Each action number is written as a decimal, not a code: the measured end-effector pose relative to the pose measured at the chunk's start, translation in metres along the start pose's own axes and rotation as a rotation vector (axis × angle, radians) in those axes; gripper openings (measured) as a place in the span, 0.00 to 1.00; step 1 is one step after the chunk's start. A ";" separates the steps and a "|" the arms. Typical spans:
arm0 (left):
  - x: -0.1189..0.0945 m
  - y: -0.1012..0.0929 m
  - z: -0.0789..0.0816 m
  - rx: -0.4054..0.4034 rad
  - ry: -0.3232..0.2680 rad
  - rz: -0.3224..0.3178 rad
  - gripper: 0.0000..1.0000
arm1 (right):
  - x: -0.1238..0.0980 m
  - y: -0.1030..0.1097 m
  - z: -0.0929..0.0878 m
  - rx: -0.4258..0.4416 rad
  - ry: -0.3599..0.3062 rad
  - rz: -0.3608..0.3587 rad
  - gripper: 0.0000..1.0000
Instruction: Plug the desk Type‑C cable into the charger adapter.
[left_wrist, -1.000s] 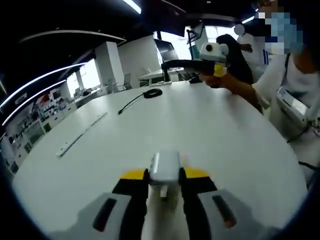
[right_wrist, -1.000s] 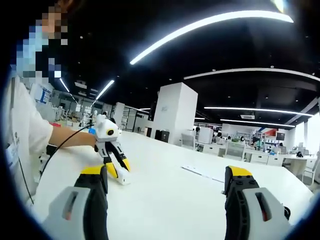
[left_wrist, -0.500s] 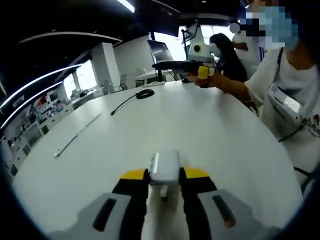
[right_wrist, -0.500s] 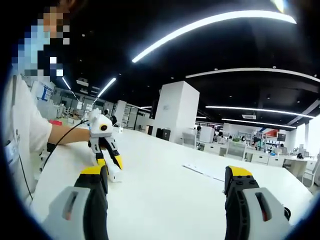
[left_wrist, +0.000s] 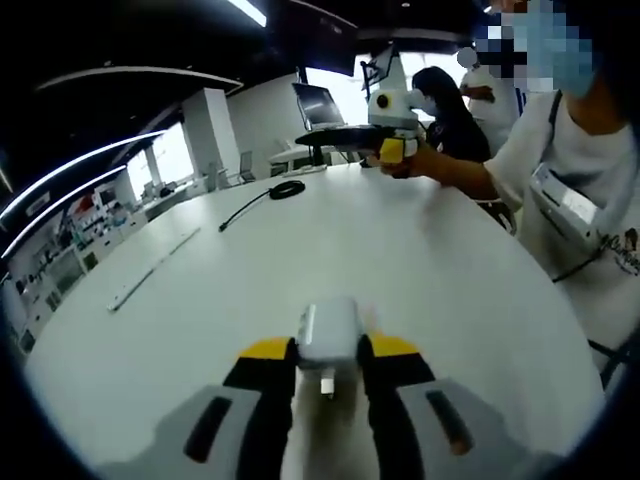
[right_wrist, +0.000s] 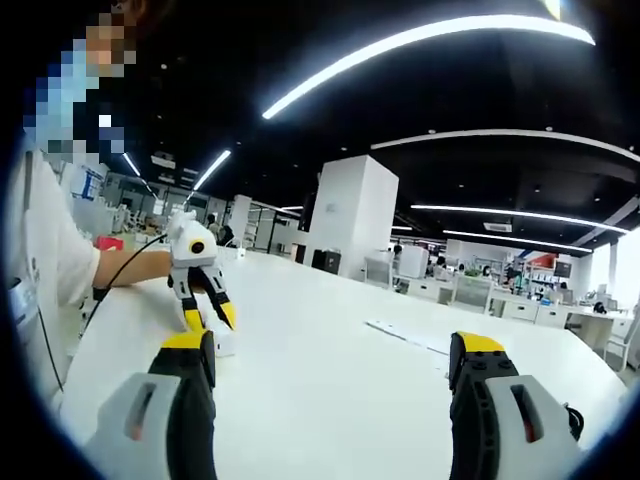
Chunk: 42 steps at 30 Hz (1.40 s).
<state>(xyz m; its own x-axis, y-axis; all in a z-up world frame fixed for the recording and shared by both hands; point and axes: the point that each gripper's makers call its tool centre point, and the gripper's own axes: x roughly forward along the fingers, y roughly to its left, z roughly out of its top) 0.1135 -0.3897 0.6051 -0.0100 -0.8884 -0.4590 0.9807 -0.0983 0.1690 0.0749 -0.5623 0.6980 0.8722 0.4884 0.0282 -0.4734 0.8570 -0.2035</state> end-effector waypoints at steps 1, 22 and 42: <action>0.001 0.000 -0.001 0.001 0.002 0.001 0.27 | 0.000 0.000 0.000 -0.001 0.002 0.000 1.00; -0.015 0.019 0.011 -0.005 -0.076 0.088 0.65 | -0.001 -0.009 -0.001 0.027 -0.007 -0.011 1.00; -0.037 0.038 0.071 -0.110 -0.429 0.206 0.97 | 0.012 -0.059 -0.011 0.027 0.104 -0.076 1.00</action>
<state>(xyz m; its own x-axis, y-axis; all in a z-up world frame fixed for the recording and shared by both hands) 0.1368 -0.3923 0.6906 0.1299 -0.9913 -0.0211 0.9853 0.1267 0.1148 0.1145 -0.6086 0.6992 0.9131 0.4036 -0.0589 -0.4074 0.8958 -0.1779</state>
